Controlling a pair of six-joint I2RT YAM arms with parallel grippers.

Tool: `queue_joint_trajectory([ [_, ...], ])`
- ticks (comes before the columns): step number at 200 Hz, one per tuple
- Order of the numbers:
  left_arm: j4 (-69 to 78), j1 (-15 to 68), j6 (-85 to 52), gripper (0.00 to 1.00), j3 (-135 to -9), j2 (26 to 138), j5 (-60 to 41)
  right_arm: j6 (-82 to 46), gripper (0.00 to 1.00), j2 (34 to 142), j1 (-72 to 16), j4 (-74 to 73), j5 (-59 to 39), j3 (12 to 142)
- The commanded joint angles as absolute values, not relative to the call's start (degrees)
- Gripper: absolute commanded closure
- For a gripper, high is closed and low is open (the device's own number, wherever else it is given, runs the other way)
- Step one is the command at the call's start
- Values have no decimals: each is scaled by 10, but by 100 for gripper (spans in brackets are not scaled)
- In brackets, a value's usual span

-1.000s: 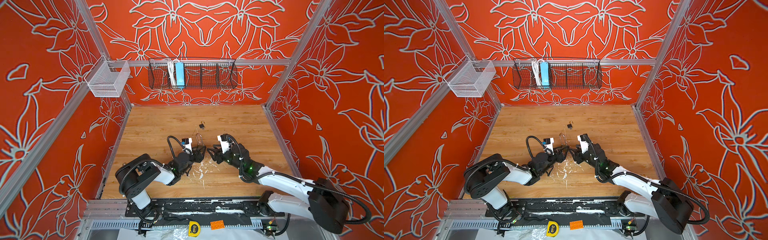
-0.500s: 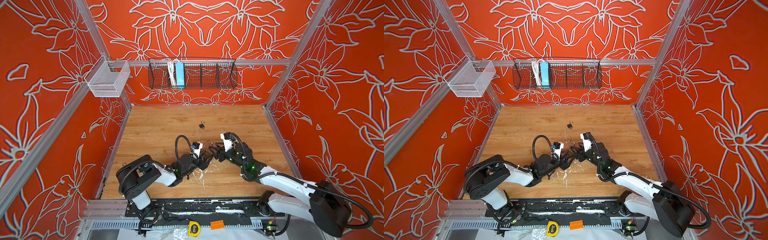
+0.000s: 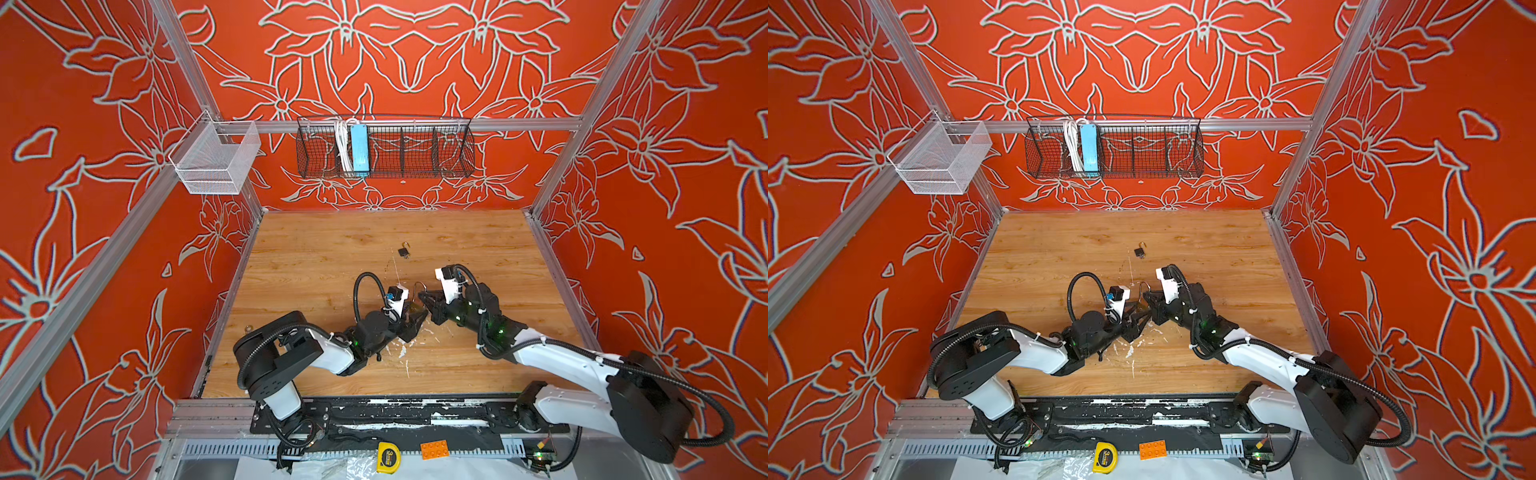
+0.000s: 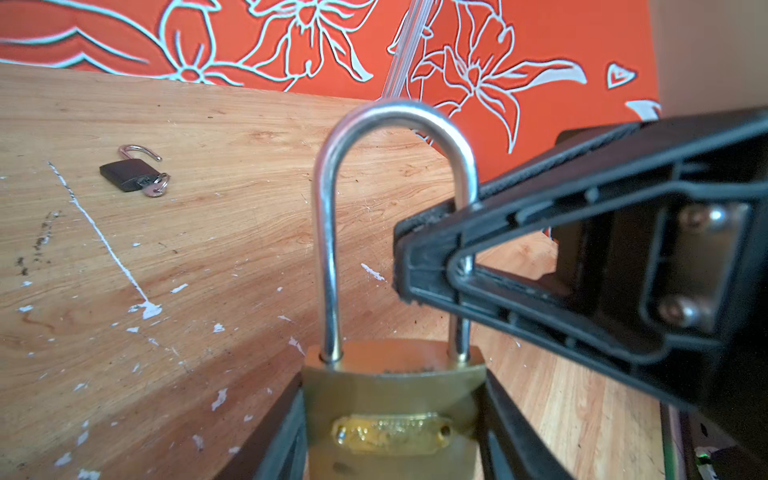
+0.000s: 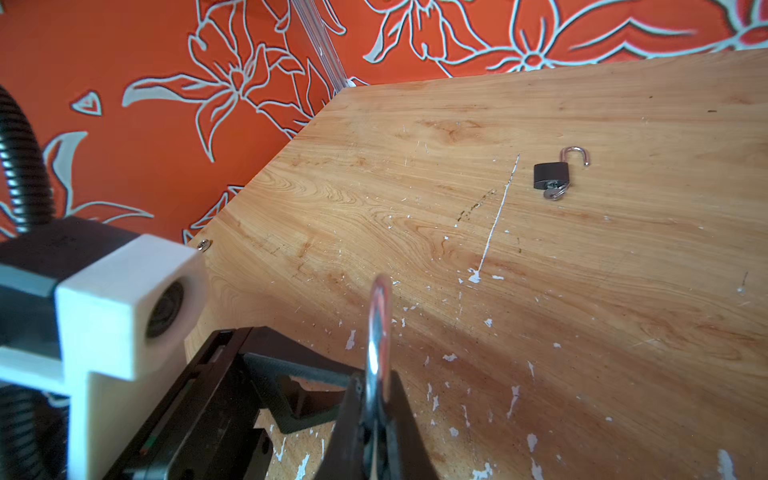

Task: Unlock with the key

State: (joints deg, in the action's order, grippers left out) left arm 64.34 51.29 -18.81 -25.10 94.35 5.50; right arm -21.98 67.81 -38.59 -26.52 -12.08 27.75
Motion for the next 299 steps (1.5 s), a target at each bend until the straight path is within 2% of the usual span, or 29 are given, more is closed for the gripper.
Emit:
queue_joint_trajectory([
  [1, 714, 514, -177, 93, -265, 933, 67, -213, 100, 664, -385, -260, -123, 283],
  [10, 718, 514, -173, 73, -262, 931, 62, -208, 100, 655, -383, -260, -119, 281],
  [25, 731, 514, -148, 27, -253, 920, 41, -203, 100, 639, -377, -251, -112, 279],
  [27, 731, 514, -143, 21, -252, 918, 37, -202, 100, 637, -375, -249, -113, 279],
  [30, 732, 514, -135, 2, -250, 915, 30, -201, 100, 633, -373, -246, -115, 280],
  [31, 732, 513, -132, 1, -249, 913, 27, -201, 100, 632, -372, -245, -115, 280],
  [53, 691, 501, -36, 3, -239, 866, -69, -196, 100, 592, -356, -250, -127, 264],
  [86, 458, 463, 26, 3, -269, 724, -159, -165, 100, 534, -352, -250, -136, 244],
  [112, 409, 430, 48, 3, -247, 630, -221, -137, 100, 500, -349, -279, -175, 224],
  [134, 367, 416, 95, 3, -245, 596, -275, -126, 100, 482, -347, -289, -213, 220],
  [146, 366, 401, 101, 3, -243, 603, -319, -120, 100, 481, -346, -295, -237, 220],
  [170, 447, 346, 39, 0, -238, 651, -480, -110, 100, 489, -345, -330, -316, 216],
  [181, 460, 328, 17, 3, -247, 672, -519, -105, 100, 492, -345, -337, -325, 214],
  [203, 431, 319, 31, 9, -264, 701, -547, -113, 100, 495, -344, -354, -341, 211],
  [236, 555, 298, -48, 12, -262, 777, -601, -119, 100, 500, -344, -358, -345, 213],
  [299, 706, 298, -137, 17, -263, 879, -577, -148, 100, 533, -343, -394, -382, 220],
])
